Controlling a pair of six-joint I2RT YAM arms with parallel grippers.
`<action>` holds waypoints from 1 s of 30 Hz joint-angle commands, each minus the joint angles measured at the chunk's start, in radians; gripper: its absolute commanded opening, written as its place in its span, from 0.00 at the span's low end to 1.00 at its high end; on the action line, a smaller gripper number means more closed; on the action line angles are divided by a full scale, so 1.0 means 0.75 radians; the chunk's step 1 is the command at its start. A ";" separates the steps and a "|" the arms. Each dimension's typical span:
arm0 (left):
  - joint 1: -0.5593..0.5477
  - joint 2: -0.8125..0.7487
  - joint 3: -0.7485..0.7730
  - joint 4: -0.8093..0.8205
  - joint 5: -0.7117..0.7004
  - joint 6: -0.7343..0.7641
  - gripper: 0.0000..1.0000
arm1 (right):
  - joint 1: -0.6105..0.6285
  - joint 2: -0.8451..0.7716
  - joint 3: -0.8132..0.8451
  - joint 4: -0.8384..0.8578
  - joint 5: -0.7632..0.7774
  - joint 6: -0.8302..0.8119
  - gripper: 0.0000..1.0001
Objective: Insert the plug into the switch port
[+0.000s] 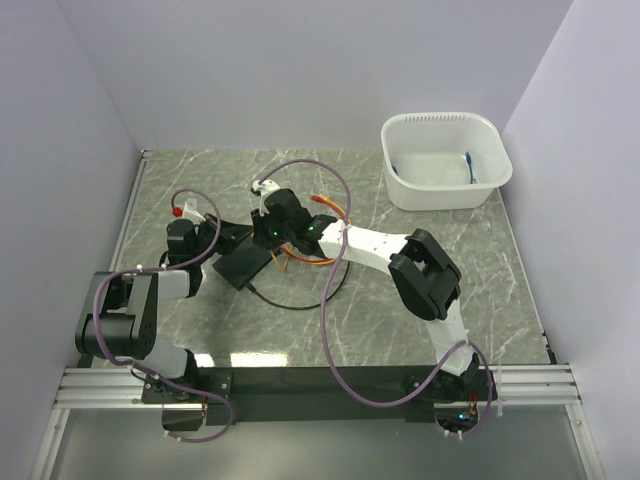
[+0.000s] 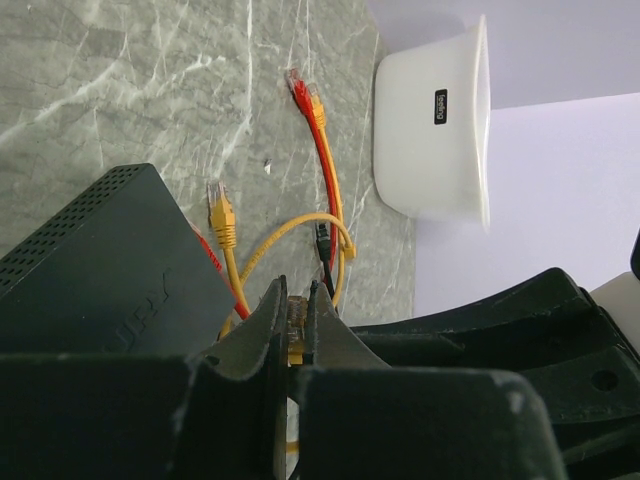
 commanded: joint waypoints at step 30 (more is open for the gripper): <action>0.085 0.126 0.086 -0.057 -0.024 0.073 0.40 | 0.089 -0.227 -0.402 -0.056 0.081 -0.046 0.00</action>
